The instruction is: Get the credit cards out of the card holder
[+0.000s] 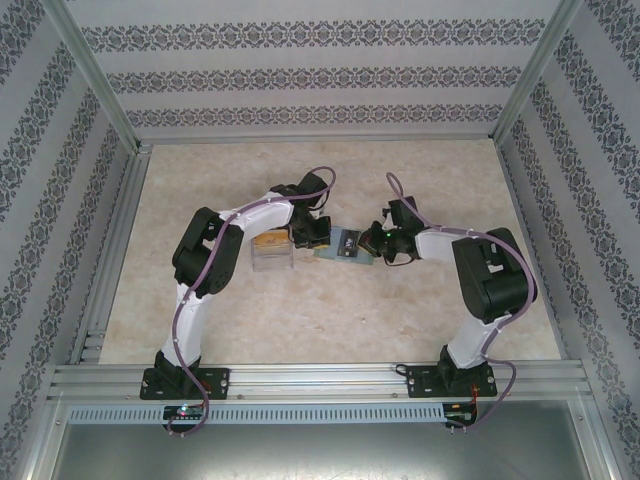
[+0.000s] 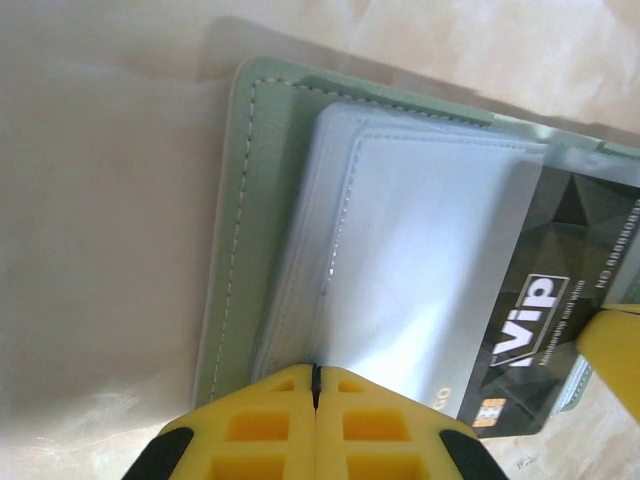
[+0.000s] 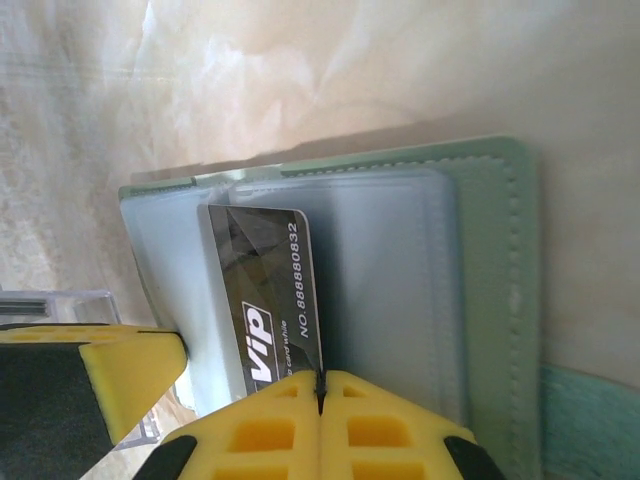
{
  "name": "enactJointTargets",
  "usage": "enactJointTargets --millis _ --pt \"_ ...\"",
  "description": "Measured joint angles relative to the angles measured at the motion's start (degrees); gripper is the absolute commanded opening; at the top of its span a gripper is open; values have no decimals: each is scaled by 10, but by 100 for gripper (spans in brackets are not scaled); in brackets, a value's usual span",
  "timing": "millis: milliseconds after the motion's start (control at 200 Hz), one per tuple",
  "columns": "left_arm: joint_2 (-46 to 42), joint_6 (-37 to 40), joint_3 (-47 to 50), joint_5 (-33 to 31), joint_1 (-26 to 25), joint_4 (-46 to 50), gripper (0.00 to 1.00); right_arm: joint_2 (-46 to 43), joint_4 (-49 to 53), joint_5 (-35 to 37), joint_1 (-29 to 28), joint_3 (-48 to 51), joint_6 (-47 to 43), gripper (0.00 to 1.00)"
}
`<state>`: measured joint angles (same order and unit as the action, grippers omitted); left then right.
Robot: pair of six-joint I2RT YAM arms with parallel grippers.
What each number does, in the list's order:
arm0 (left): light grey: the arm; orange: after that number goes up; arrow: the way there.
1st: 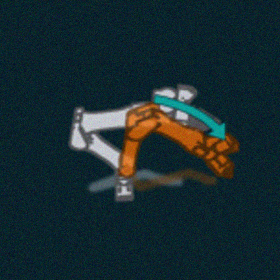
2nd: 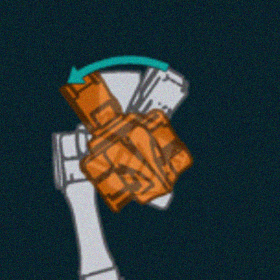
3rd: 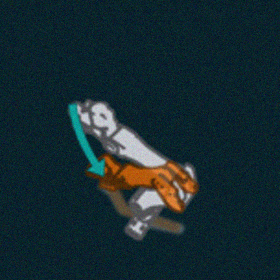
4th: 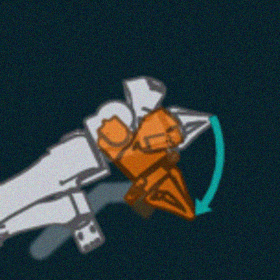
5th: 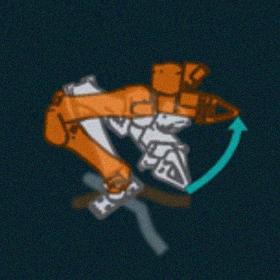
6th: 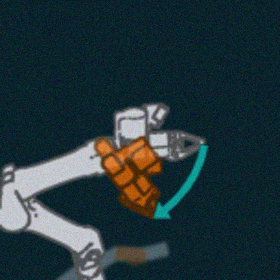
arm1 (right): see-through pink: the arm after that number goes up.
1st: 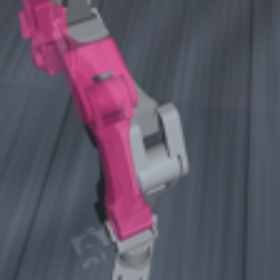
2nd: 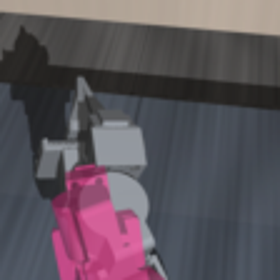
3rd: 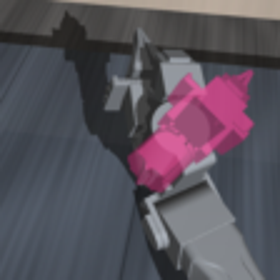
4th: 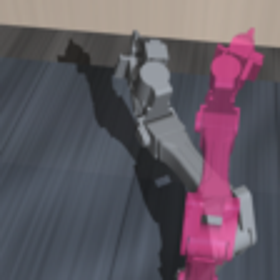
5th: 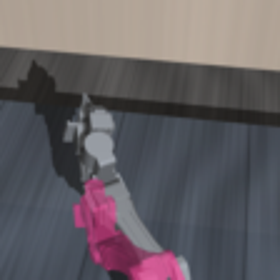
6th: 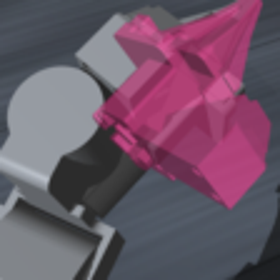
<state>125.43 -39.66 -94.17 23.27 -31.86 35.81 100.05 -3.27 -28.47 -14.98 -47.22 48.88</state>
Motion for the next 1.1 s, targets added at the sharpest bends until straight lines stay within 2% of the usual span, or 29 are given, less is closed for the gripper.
enactJointTargets --millis 425,670,1044,1099 --pt "3 0 -7 0 0 11 9 -73 6 -16 21 26 -28 0" --pt "3 2 -9 1 0 13 11 -73 26 -15 17 23 -41 0" --pt "3 2 -9 3 0 13 11 -36 38 -9 -22 -19 -43 0" --pt "3 2 -9 3 0 13 11 -34 39 -9 -22 -22 -43 6"
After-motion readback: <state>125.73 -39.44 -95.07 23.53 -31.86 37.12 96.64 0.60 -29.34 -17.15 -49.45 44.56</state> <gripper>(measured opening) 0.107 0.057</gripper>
